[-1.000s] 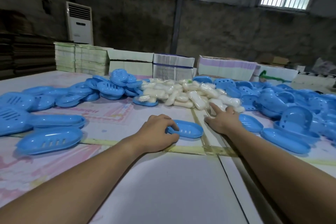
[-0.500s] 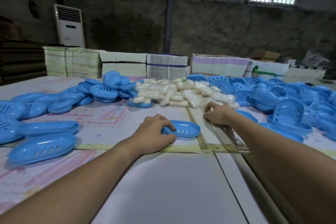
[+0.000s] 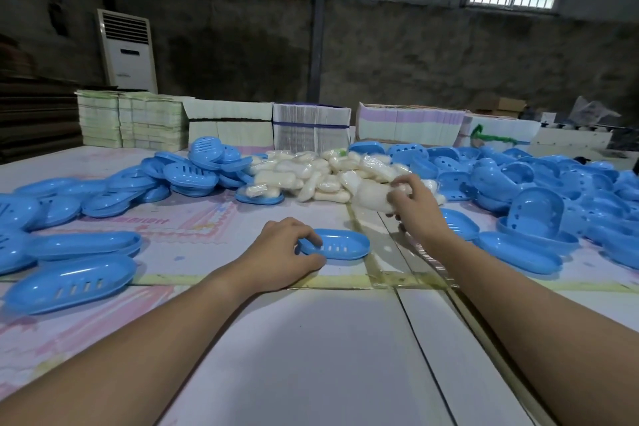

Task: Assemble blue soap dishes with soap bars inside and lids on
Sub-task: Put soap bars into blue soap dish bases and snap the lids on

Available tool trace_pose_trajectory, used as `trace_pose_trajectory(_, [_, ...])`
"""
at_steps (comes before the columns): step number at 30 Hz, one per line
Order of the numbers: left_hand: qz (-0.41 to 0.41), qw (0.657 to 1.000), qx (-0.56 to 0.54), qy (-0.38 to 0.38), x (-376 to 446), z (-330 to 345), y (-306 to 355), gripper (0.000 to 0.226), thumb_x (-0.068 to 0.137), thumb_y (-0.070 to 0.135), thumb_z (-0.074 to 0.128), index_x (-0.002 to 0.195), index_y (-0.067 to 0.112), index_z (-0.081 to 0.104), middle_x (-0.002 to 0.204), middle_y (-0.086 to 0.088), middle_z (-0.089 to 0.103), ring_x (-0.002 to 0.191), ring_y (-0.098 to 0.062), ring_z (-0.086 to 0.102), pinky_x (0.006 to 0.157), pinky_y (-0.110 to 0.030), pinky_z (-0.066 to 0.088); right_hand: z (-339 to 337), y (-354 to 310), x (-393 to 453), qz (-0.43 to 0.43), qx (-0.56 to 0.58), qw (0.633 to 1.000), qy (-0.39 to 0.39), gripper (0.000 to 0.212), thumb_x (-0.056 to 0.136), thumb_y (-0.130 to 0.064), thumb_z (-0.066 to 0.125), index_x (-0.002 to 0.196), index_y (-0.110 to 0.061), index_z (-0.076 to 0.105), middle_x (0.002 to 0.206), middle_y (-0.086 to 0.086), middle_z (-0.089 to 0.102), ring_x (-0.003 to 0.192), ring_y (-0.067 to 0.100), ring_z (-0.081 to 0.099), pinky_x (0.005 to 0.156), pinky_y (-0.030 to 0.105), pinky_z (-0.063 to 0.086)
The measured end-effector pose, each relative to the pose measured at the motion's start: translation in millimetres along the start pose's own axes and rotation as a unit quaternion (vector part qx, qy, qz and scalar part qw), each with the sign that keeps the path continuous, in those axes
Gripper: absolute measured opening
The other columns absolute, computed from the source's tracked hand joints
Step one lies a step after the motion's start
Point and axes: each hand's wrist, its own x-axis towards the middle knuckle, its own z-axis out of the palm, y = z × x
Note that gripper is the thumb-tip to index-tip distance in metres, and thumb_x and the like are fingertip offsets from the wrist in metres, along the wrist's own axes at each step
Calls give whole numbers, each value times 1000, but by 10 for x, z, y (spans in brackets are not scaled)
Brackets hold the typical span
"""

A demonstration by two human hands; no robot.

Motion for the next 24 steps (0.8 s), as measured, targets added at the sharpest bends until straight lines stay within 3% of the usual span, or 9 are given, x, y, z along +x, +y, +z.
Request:
trace_pose_trajectory(3, [-24, 999, -40, -1, 7, -14, -10, 72, 77, 47, 74, 139, 43, 38, 121, 13, 52, 110, -4, 49, 93, -25, 44, 34, -174, -69, 80, 206, 968, -118, 13, 90, -16, 52, 94, -21, 64, 67, 5, 54, 48, 11, 47, 39, 23, 31])
trace_pose_trajectory(4, [-32, 998, -45, -5, 11, -21, -12, 81, 75, 49, 75, 143, 43, 31, 123, 13, 51, 108, -2, 49, 90, -23, 43, 65, -208, -112, 91, 205, 960, -166, 13, 90, -16, 53, 94, -21, 65, 64, 2, 54, 47, 11, 47, 39, 22, 29])
trace_pose_trajectory(6, [-42, 998, -45, -7, 15, -26, -24, 89, 73, 50, 78, 146, 42, 26, 126, 10, 49, 105, -1, 50, 88, -22, 41, 141, -241, -211, 32, 39, 972, -230, 15, 92, -23, 54, 100, -27, 66, 67, -6, 57, 57, 11, 51, 46, 25, 36])
trace_pose_trajectory(8, [-38, 998, -43, 2, 10, -29, -29, 84, 74, 48, 80, 142, 45, 31, 126, 8, 51, 105, -1, 52, 89, -24, 45, 239, -259, -272, -110, -205, 947, -222, 22, 95, -34, 51, 114, -33, 61, 89, -10, 58, 82, 12, 54, 66, 29, 42])
trace_pose_trajectory(10, [-24, 999, -44, 12, 9, -25, -34, 71, 76, 45, 80, 134, 47, 40, 125, 8, 54, 109, -7, 52, 92, -25, 48, 299, -323, -292, -195, -301, 916, -181, 35, 95, -40, 50, 129, -35, 54, 109, -8, 55, 103, 14, 50, 79, 32, 40])
trace_pose_trajectory(12, [-16, 999, -47, 14, 6, -19, -40, 62, 78, 42, 80, 130, 47, 46, 123, 9, 55, 114, -12, 51, 94, -24, 48, 305, -372, -294, -230, -309, 911, -148, 42, 93, -42, 56, 134, -33, 53, 116, -6, 51, 113, 14, 44, 86, 34, 40])
trace_pose_trajectory(15, [-9, 999, -28, 14, 14, -11, -45, 55, 80, 45, 78, 127, 47, 49, 120, 10, 54, 116, -14, 50, 101, -31, 48, 274, -362, -306, -219, -313, 910, -160, 36, 91, -41, 61, 125, -30, 61, 115, -2, 55, 113, 16, 44, 92, 36, 42])
trace_pose_trajectory(19, [-9, 1000, -16, 16, 25, -1, -39, 48, 80, 44, 78, 122, 46, 53, 119, 9, 56, 116, -14, 50, 104, -36, 47, 352, -407, -353, -246, -335, 895, -162, 27, 92, -36, 59, 113, -25, 71, 106, -1, 69, 105, 19, 52, 88, 35, 46])
trace_pose_trajectory(24, [-13, 999, -45, 20, 9, -18, -26, 44, 79, 37, 81, 117, 39, 59, 118, 7, 57, 114, -13, 54, 101, -31, 49, 380, -476, -370, -233, -332, 891, -203, 28, 93, -33, 56, 116, -27, 71, 106, -6, 73, 96, 14, 63, 77, 26, 44])
